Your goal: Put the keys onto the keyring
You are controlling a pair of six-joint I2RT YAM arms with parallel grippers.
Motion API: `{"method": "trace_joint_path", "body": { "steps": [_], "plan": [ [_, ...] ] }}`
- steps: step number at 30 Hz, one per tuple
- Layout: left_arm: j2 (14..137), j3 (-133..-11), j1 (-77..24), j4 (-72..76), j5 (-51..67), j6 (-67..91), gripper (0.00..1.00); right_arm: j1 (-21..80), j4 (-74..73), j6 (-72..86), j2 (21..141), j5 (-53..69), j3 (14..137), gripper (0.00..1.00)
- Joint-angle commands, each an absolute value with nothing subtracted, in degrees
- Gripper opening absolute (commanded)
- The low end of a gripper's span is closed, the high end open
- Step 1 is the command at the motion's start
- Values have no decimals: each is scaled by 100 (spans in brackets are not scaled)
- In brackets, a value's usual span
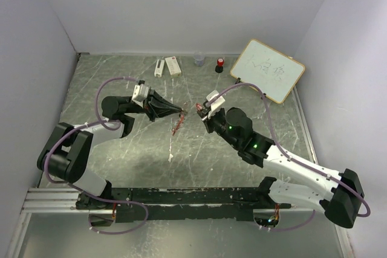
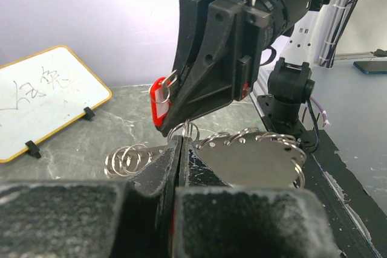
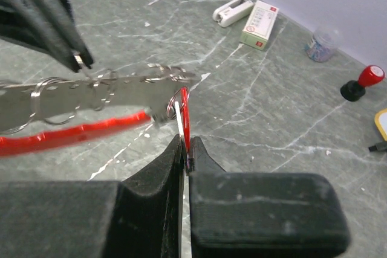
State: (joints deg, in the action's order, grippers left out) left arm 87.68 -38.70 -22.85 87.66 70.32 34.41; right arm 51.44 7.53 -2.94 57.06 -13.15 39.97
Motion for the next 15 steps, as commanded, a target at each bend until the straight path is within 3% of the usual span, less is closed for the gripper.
{"method": "trace_joint_path", "body": {
  "steps": [1,15],
  "plan": [
    [8903,-4031,-2285,10360,7003,3431,7,5136,833,-586,5645,-644,3997,0],
    [9153,-4125,-2272,10349,6915,3448,7,5428,946,-653,5905,-148,4148,0]
  ]
}}
